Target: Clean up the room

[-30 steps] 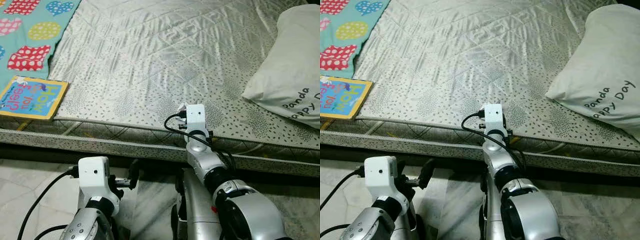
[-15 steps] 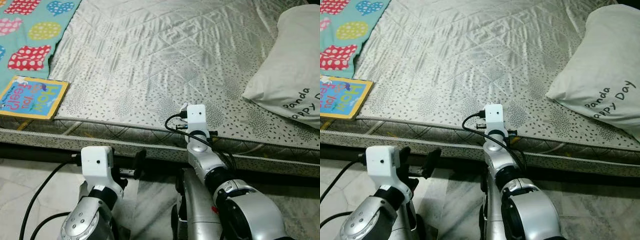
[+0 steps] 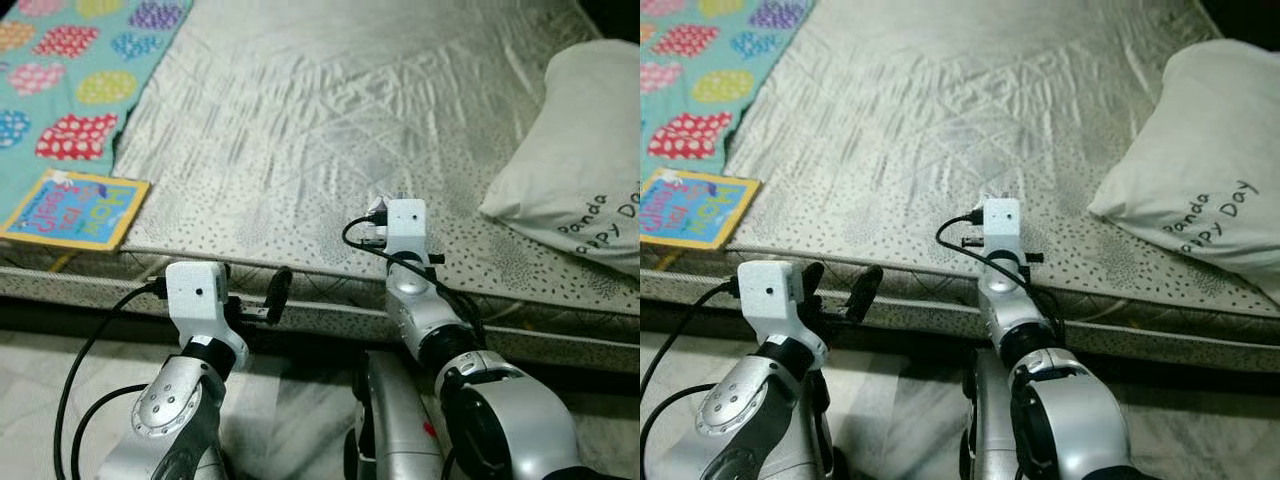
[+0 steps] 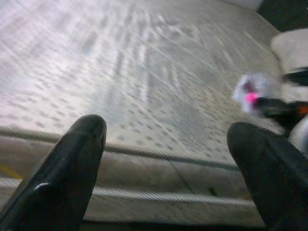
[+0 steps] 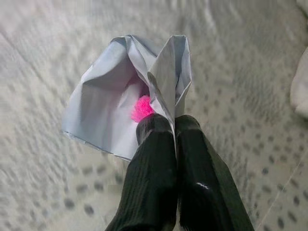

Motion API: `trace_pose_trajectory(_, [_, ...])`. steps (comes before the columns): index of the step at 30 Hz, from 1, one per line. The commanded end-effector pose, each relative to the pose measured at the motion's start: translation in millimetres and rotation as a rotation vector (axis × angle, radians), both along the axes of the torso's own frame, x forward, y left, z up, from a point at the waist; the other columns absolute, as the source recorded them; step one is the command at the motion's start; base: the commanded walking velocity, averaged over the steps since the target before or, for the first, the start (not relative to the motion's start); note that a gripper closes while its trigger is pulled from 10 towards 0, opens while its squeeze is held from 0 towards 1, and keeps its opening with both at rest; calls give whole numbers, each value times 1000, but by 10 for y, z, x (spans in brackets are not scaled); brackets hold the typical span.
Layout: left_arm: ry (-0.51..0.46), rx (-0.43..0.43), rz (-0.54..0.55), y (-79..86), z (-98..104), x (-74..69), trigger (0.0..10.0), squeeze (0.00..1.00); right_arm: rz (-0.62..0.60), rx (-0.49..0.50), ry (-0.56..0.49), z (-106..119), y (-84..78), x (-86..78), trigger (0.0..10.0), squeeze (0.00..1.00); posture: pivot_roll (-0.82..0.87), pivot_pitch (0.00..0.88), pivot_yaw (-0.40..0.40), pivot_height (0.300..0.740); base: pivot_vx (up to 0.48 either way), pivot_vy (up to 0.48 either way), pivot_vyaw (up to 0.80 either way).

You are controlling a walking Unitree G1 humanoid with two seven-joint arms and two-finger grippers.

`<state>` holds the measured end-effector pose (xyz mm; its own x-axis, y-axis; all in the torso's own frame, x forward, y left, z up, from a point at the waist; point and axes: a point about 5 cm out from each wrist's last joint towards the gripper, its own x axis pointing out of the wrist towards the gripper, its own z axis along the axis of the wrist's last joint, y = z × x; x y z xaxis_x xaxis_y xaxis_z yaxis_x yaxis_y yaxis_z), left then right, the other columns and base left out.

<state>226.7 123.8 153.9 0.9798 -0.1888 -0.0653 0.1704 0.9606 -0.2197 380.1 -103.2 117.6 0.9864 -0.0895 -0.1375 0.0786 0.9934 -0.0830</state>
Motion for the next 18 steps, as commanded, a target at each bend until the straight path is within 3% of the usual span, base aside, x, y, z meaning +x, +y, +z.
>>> trace_pose_trajectory(1, [10,25,59,73,-49,40,10000,0,17,22,-43,60,-60,14,0,0,-42,0,-47,531,0,0,0])
trace_pose_trajectory(4, [20,61,98,170,-129,80,10000,0,76,37,-95,93,-92,-18,0,0,-66,0,-35,531,0,0,0])
trace_pose_trajectory(5, [30,67,103,219,-164,95,10000,0,107,40,-113,99,-102,-46,4667,0,-82,0,-23,531,0,0,0])
trace_pose_trajectory(6, [33,70,107,242,-181,109,10000,0,120,41,-116,100,-105,-56,4667,0,-86,0,-19,531,0,0,0])
trace_pose_trajectory(7, [34,75,115,273,-197,119,10000,0,135,48,-121,101,-115,-77,10000,0,-86,0,-19,531,0,0,0])
trace_pose_trajectory(11, [35,80,143,389,-261,190,10000,0,199,102,-172,147,-150,-188,10000,0,-122,0,11,531,0,0,0])
trace_pose_trajectory(14, [73,40,209,501,-374,225,10000,0,228,197,-222,239,-211,-359,10000,0,-137,0,20,531,0,0,0])
trace_pose_trajectory(18, [33,48,210,553,-365,271,10000,0,241,218,-250,325,-290,-505,10000,0,-157,0,27,531,0,0,0])
